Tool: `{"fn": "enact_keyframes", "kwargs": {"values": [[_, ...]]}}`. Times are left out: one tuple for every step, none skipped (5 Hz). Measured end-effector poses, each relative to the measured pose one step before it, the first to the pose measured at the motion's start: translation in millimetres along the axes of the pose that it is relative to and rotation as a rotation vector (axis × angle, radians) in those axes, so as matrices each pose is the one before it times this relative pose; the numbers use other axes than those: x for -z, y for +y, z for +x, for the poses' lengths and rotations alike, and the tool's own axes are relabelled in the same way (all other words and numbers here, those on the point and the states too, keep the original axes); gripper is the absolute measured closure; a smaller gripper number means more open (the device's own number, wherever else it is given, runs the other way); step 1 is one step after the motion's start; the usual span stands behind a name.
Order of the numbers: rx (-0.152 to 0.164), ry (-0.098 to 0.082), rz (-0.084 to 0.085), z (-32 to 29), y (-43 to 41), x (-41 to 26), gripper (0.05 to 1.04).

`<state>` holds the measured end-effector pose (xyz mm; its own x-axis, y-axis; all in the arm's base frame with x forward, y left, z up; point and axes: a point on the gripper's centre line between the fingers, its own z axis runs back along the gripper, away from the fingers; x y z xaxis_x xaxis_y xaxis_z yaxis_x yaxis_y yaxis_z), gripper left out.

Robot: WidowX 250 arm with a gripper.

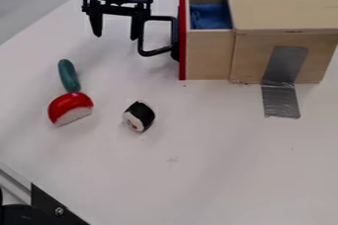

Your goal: Close the drawer

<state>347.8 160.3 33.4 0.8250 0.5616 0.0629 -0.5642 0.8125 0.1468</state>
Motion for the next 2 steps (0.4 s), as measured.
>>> {"fn": "enact_keyframes", "kwargs": {"values": [[-0.0019, 0.0089, 0.0089, -0.08, -1.61, 5.33, 0.087], [0.0050, -0.0064, 0.0002, -0.09, -2.76, 0.17, 0.087]]}}
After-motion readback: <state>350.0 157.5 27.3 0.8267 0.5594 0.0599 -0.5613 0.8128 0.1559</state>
